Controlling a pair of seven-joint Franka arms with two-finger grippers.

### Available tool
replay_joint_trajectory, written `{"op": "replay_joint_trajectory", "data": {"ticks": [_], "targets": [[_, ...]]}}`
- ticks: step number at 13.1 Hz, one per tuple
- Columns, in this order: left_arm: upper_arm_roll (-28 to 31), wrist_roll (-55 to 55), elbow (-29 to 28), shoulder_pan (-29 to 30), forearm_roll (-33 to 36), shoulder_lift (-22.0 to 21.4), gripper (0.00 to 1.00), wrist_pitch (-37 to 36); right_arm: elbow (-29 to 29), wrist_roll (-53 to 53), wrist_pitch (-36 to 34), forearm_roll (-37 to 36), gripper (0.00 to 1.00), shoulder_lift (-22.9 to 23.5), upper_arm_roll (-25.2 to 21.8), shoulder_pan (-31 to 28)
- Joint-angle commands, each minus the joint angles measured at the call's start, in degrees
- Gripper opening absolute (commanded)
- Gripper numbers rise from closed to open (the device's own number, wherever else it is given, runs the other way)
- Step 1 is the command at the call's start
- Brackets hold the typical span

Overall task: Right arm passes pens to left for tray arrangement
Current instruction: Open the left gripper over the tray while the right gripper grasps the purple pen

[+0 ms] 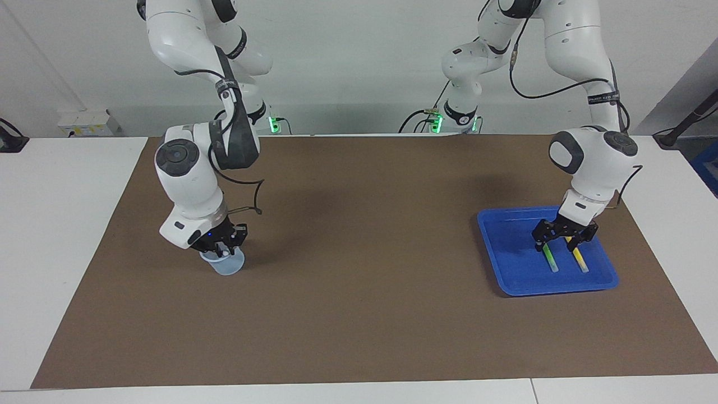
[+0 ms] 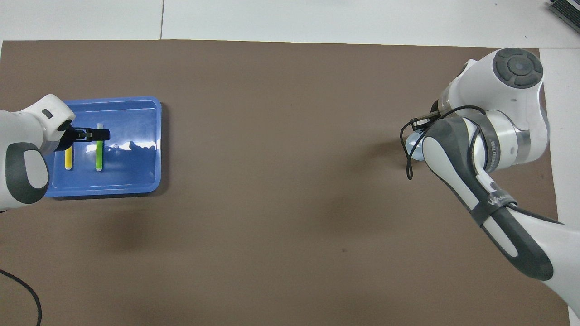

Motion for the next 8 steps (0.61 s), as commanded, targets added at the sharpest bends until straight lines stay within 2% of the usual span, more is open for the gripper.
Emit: {"op": "replay_joint_trajectory", "data": {"ticks": [1, 4, 5, 8], "targets": [[0.5, -0.2, 0.5, -1.5, 1.0, -2.0, 0.99, -0.9, 0.2, 0.5, -0.6, -2.2, 0.23, 0.3, 0.0, -0.3], [0.5, 0.3, 2.3, -1.4, 1.0, -2.0, 0.99, -1.0, 0.4, 0.5, -0.8, -2.5, 0.16, 0.3, 0.0, -0.4], [0.5, 0.2, 2.7, -1.4, 1.0, -2.0, 0.99, -1.0, 0.5, 0.5, -1.0, -2.5, 0.09, 0.2, 0.0, -0.5], [0.5, 0.3, 2.7, -1.3, 1.0, -2.0, 0.99, -1.2, 1.3, 0.5, -2.4, -2.5, 0.01, 0.1, 0.0, -0.6]]}}
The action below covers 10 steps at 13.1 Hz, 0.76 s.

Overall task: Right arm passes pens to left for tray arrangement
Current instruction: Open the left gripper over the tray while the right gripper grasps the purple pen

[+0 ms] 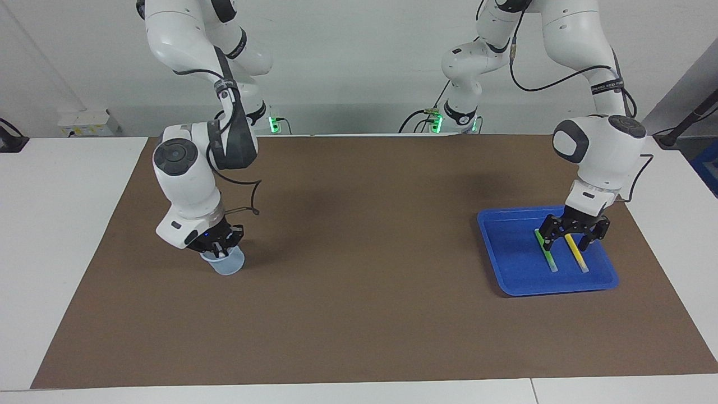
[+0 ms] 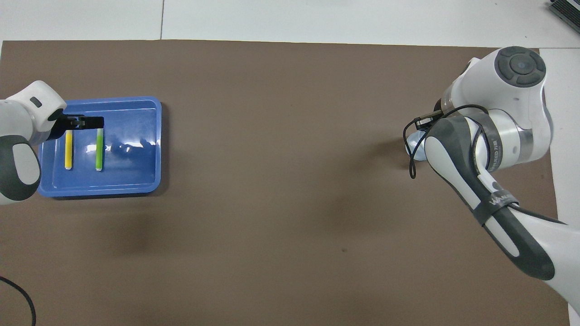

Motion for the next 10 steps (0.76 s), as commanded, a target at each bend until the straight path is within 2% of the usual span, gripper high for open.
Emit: {"op": "replay_joint_trajectory", "data": {"ticks": [1, 2, 4, 6, 7, 9, 10], "targets": [[0.5, 0.0, 0.3, -0.3, 1.0, -0.3, 0.99, -1.8, 0.8, 0.5, -2.2, -1.3, 0.01, -0.2, 0.2, -0.2], [0.5, -0.2, 0.1, -0.5, 1.0, -0.5, 0.99, -2.0, 0.8, 0.4, -3.2, -1.3, 0.01, -0.8, 0.2, -0.4], [0.0, -4.8, 0.4, -0.9, 0.6, -1.2, 0.99, -8.1, 2.8, 0.5, -6.4, -0.9, 0.01, -2.4, 0.4, -0.6], [-0.2, -20.0, 0.8, -3.4, 0.3, -1.7, 0.99, -13.4, 3.6, 0.4, -9.0, -0.4, 0.01, -5.3, 0.4, -0.6], [-0.4, -25.2, 2.9, -4.7, -0.1, -1.5, 0.99, -18.3, 3.7, 0.4, -10.0, -0.3, 0.01, -7.0, 0.5, -0.6], [-0.2, -33.1, 8.6, -6.5, -7.9, -0.8, 0.99, -29.3, 5.9, 0.3, -13.1, 0.4, 0.01, -8.9, 0.7, -0.4], [-0.2, -37.0, 9.6, -6.5, -12.5, -0.9, 0.99, -33.1, 7.7, 0.3, -14.8, 1.4, 0.01, -9.1, 0.7, -0.1]]}}
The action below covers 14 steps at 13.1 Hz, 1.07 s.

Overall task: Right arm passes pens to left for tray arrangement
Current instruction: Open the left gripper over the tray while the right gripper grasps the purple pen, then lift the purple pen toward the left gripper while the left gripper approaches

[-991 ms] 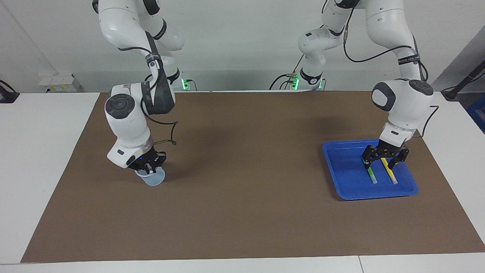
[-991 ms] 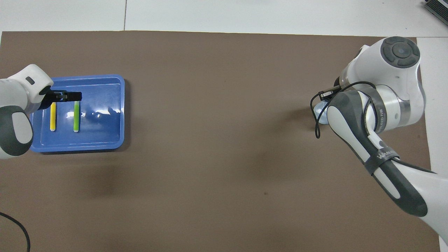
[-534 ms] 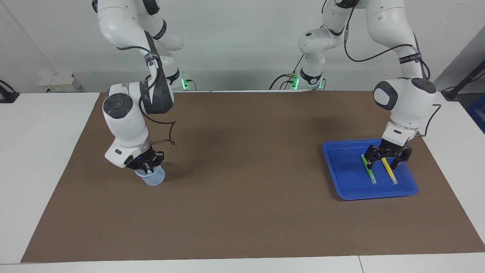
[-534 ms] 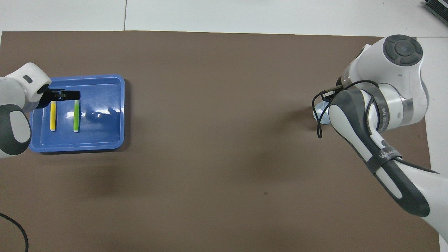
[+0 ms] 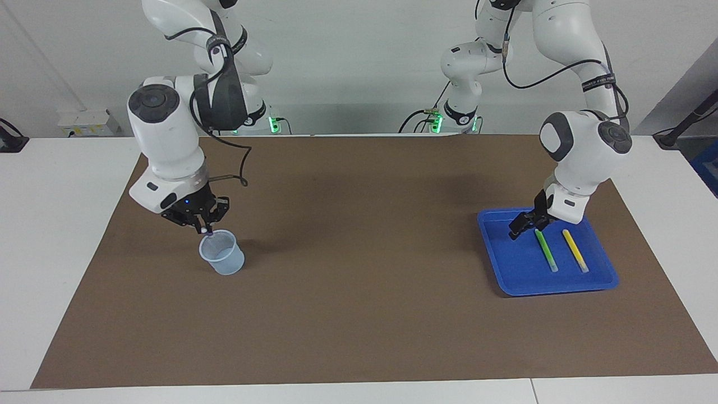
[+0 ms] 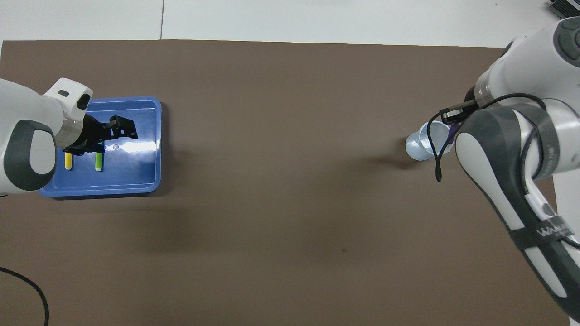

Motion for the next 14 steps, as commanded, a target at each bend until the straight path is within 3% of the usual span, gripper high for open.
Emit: {"op": "replay_joint_trajectory", "data": {"ticks": [1, 8, 11, 14], "targets": [[0.7, -9.8, 3.8, -0.7, -9.0, -0.1, 0.99, -9.6, 3.9, 0.4, -4.5, 2.9, 0.01, -1.1, 0.5, 0.0], [0.1, -33.1, 5.6, -2.9, -27.2, -0.3, 0.93, -17.5, 5.6, 25.7, -7.3, 21.1, 0.01, -1.0, 1.5, 4.0], [-1.2, -48.0, 5.7, -3.2, -33.7, -0.3, 0.89, -16.9, 5.4, 36.4, -5.1, 27.8, 0.01, -0.5, 2.1, 6.7], [-1.5, -48.8, 5.8, -4.3, -33.8, -0.2, 0.89, -16.7, 4.2, 47.2, 1.6, 32.5, 0.01, 0.2, 2.1, 10.6]]}}
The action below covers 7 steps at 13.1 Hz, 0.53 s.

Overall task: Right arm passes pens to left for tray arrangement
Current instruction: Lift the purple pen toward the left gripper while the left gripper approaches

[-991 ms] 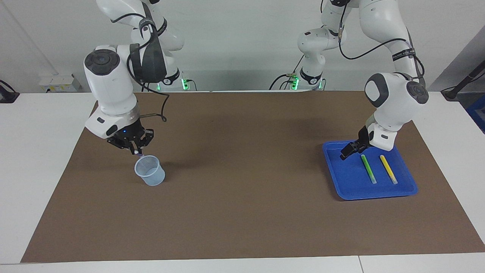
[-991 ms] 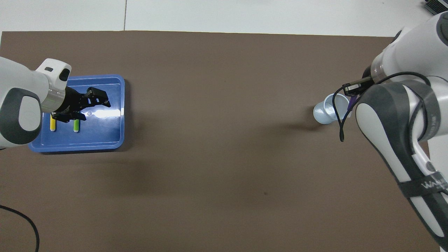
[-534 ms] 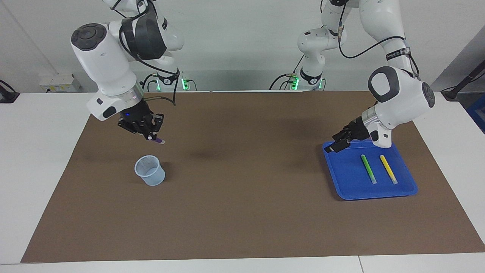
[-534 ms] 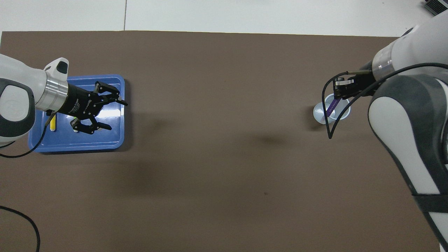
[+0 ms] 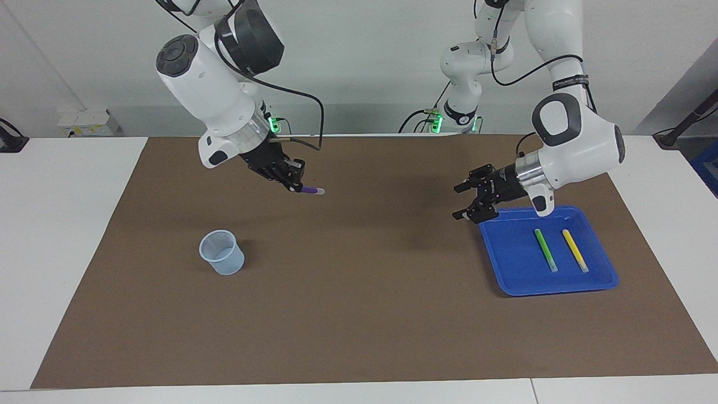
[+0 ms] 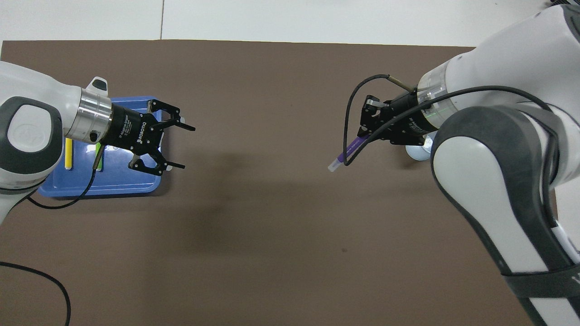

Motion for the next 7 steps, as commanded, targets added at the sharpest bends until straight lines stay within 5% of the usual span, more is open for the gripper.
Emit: {"op": "replay_joint_trajectory", "data": {"ticks": [1, 5, 7], "targets": [[0.3, -2.7, 0.6, -1.0, -1.3, 0.0, 0.89, -0.6, -0.4, 9.0, 6.2, 2.5, 0.01, 1.7, 0.3, 3.7], [-3.1, -27.2, 2.1, -2.2, -2.8, -1.3, 0.85, 2.6, -0.4, 20.4, 17.4, 5.9, 0.01, 4.6, 0.3, 9.0], [-4.7, -30.6, 2.4, -2.2, -3.2, -1.3, 0.85, 3.8, -0.4, 22.1, 19.2, 5.9, 0.01, 4.9, 0.3, 10.3]]}}
